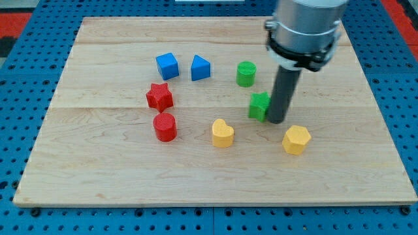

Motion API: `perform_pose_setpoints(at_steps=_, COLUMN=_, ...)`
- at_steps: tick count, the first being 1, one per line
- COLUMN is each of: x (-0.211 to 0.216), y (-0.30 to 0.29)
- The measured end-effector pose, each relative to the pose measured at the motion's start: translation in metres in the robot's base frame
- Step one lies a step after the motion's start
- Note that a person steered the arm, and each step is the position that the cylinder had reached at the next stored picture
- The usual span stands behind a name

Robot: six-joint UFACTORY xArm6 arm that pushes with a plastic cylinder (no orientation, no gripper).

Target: Adjust the yellow hexagongreen star and blue triangle in a diagonal line

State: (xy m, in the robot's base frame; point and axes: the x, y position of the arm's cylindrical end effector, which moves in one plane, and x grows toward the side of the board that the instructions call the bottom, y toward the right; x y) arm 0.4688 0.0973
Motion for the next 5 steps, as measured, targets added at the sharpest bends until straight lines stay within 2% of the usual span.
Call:
perform_pose_setpoints(at_steps=1, x=-0.005, y=-0.007)
perform_pose_setpoints(at_steps=3, x=0.015, y=0.117)
perform_pose_setpoints(at_steps=4, x=0.066, y=0.124)
perform_pose_setpoints(at_steps=5, x=0.066, y=0.061)
